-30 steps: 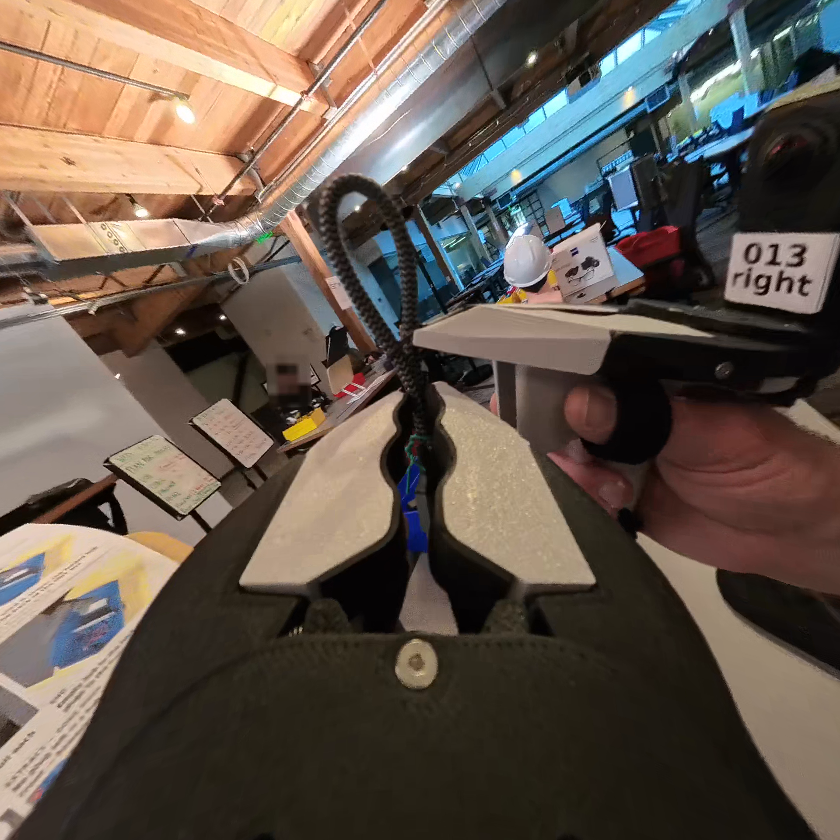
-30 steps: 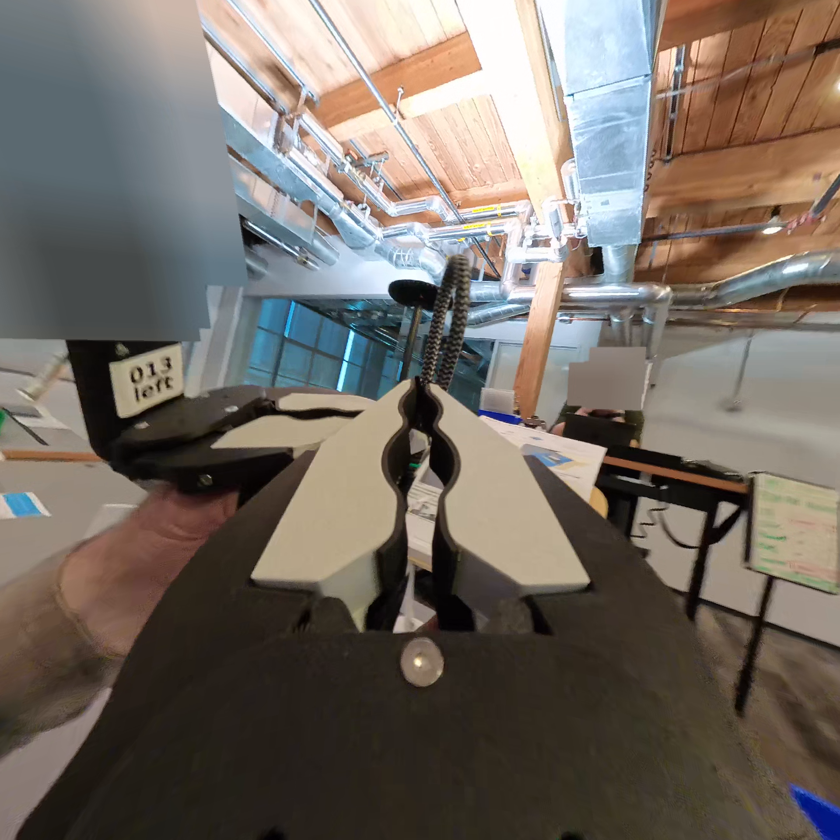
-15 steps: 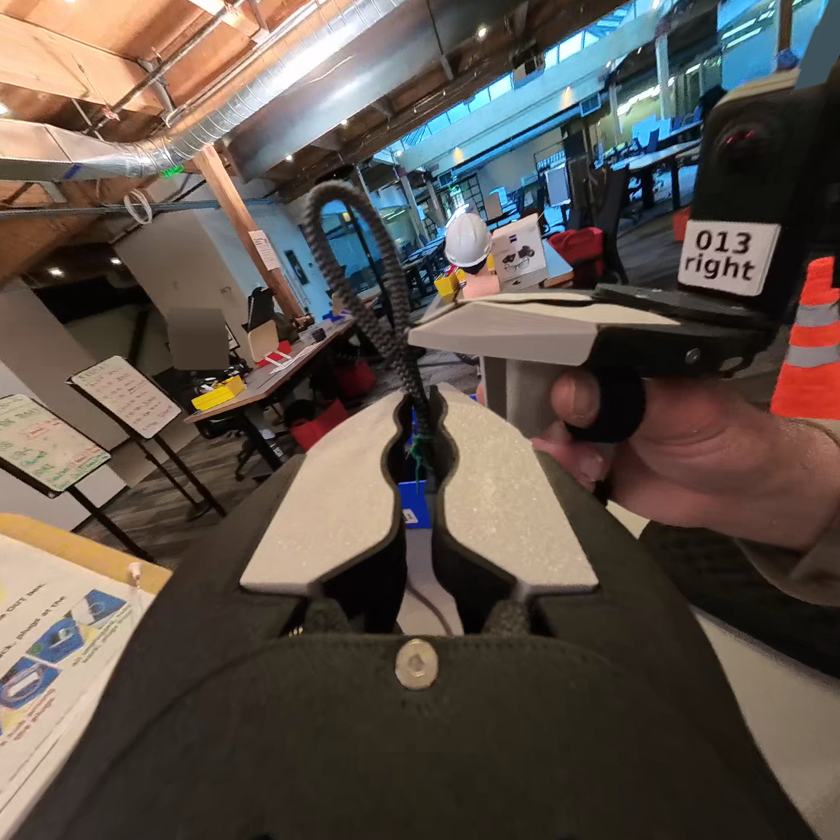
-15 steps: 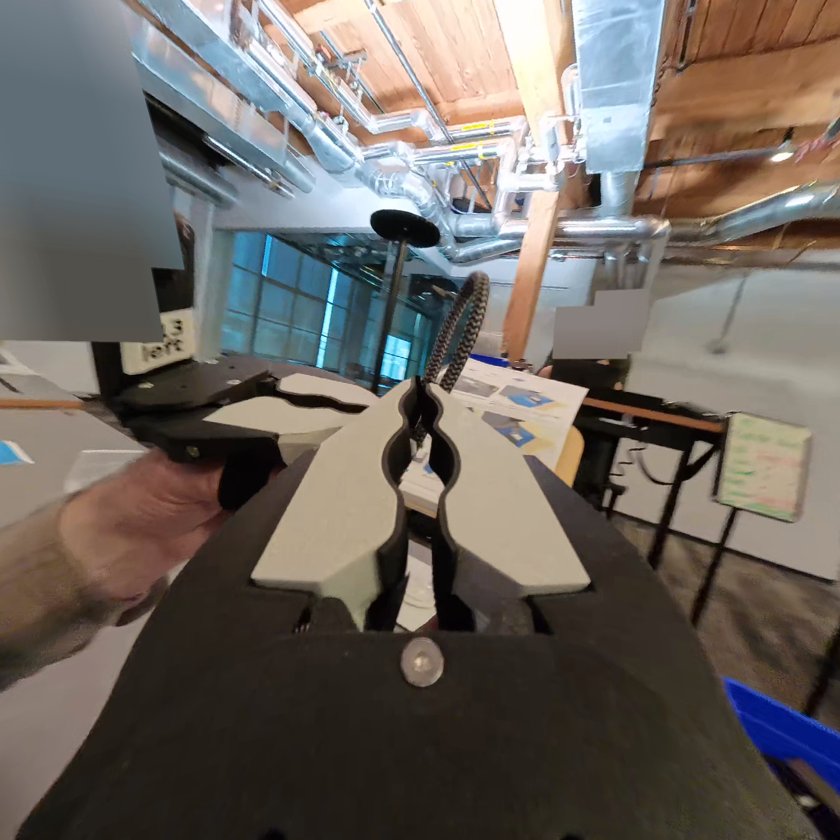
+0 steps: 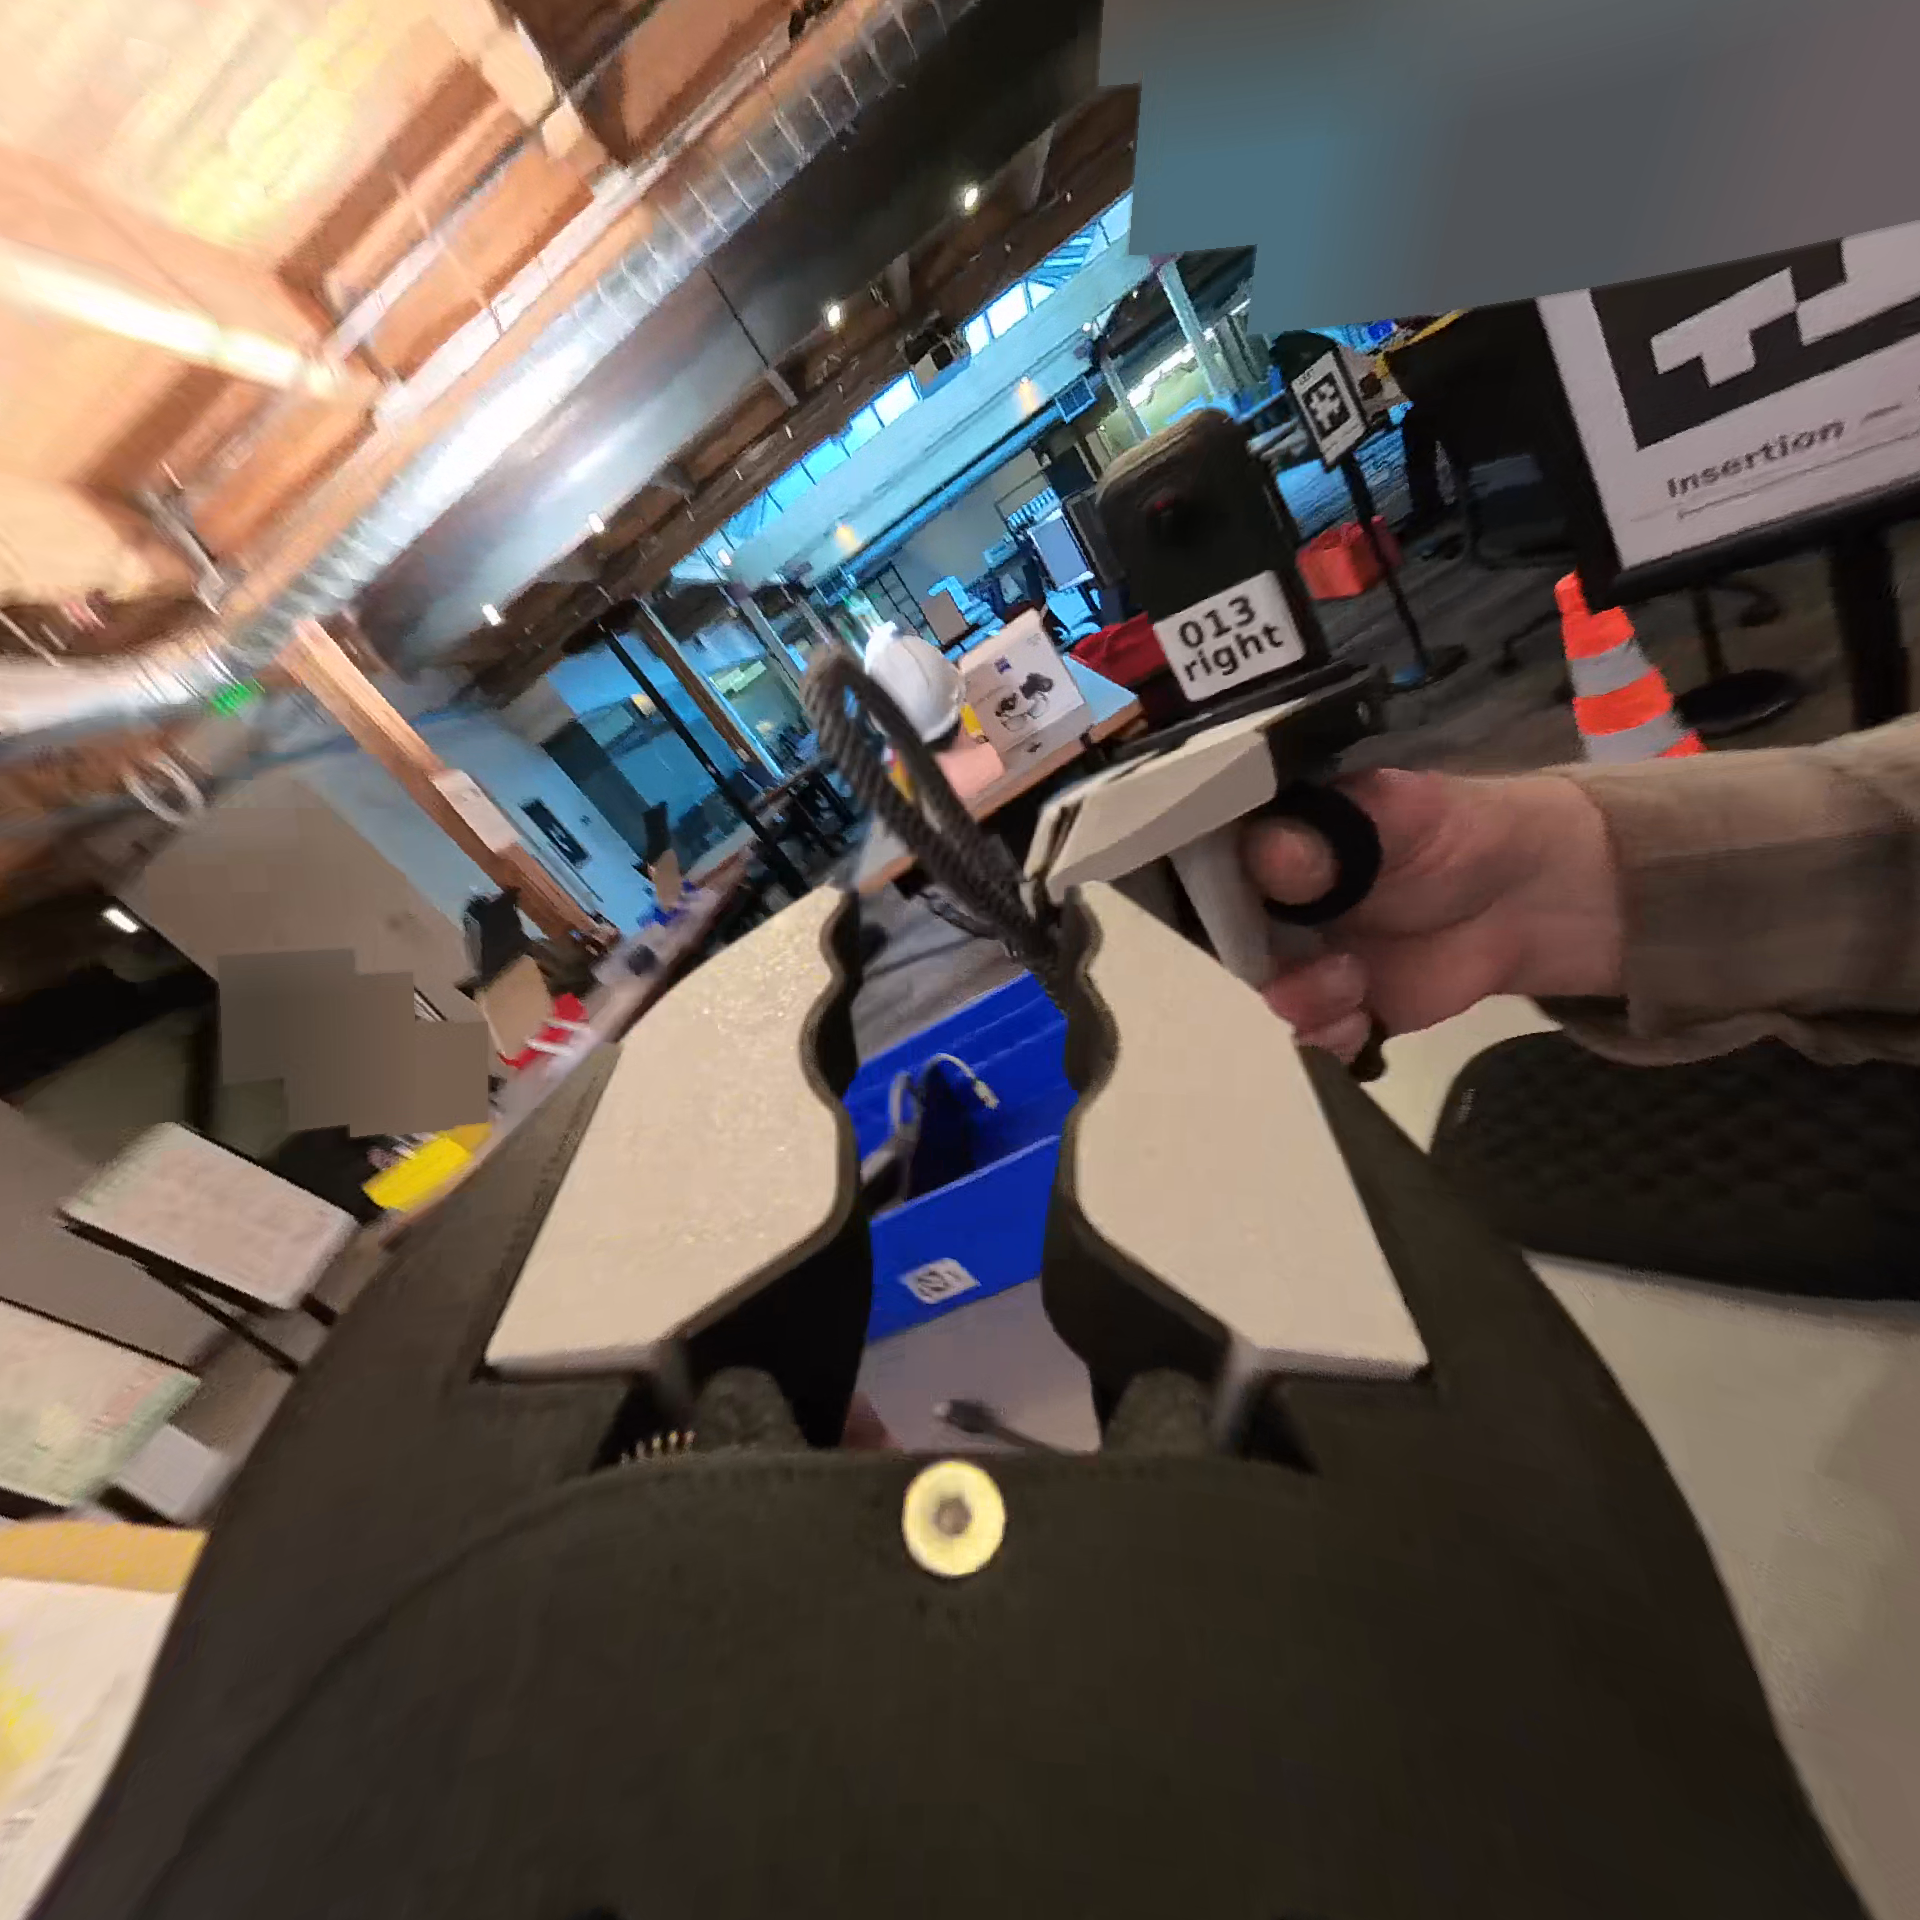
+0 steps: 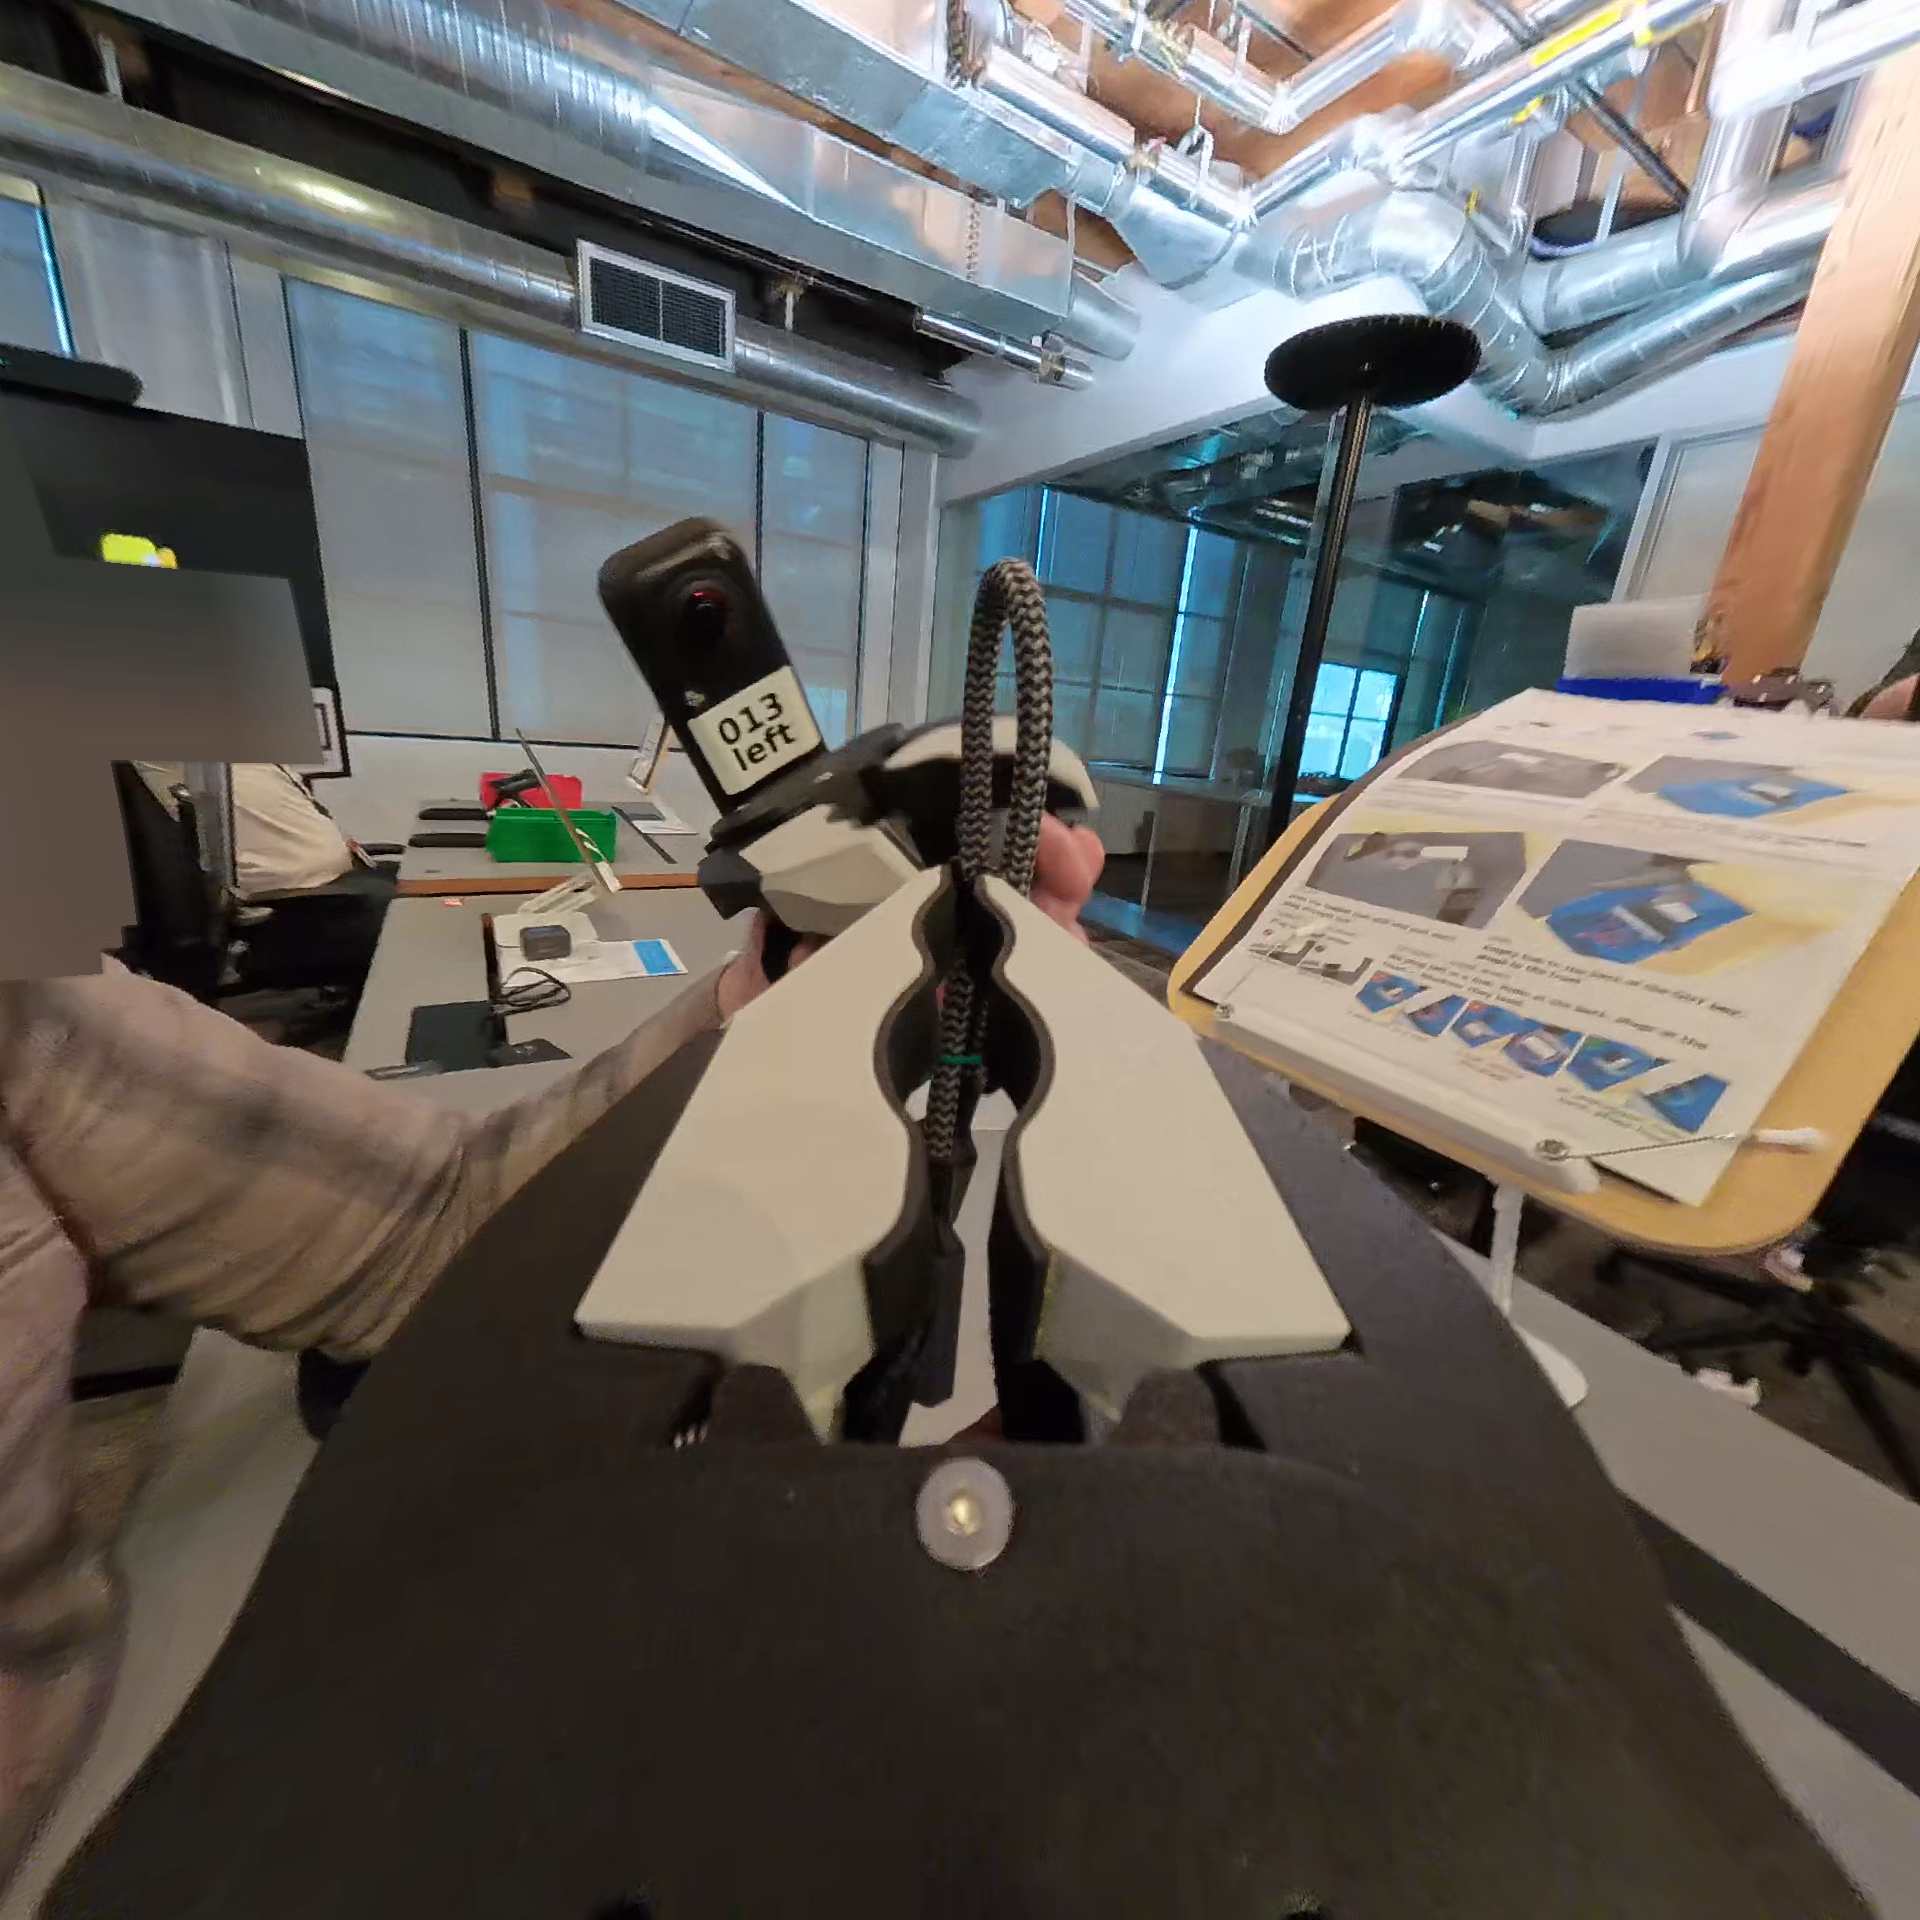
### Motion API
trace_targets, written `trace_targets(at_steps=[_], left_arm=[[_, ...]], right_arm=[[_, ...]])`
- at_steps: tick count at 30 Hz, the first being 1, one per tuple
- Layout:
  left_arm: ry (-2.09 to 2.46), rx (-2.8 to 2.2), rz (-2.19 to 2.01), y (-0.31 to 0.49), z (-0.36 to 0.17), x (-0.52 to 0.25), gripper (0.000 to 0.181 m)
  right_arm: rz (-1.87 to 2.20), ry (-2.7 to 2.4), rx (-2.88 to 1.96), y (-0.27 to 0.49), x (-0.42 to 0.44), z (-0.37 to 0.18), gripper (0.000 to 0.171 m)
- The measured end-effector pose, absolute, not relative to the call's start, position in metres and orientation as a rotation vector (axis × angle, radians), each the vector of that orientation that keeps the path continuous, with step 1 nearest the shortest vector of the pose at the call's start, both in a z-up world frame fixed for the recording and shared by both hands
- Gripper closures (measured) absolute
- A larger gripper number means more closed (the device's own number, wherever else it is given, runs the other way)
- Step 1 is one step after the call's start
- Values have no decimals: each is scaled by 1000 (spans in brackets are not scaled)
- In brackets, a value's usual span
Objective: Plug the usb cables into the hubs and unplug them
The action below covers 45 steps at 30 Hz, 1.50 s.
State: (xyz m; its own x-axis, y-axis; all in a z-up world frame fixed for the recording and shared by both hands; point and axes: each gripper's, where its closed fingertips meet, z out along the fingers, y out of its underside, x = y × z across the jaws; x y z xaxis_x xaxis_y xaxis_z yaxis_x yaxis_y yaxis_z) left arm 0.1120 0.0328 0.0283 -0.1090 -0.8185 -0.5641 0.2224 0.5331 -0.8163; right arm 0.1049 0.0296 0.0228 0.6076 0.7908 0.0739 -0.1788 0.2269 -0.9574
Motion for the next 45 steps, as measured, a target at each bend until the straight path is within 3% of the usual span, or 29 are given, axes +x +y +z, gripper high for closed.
trace_targets(at_steps=[10, 19, 31, 39, 41, 45], left_arm=[[1503, -292, -240, 24, 15, 101, 107], [1537, -235, -141, 25, 6, 100, 100], [1642, -215, -83, 16, -21, 115, 102], [1666, -281, -113, 23, -35, 127, 118], [1706, -317, -131, 28, -45, 131, 136], [1709, -371, -200, 33, -54, 142, 141]], right_arm=[[979, -680, -1257, 22, 91, 3, 171], [1099, -700, -1332, 16, 89, -12, 171], [1109, -803, -1499, 9, 93, -37, 171], [1052, -763, -1533, 20, 94, -52, 171], [1050, -712, -1489, 23, 100, -45, 171], [953, -662, -1503, 29, 114, -44, 171]])
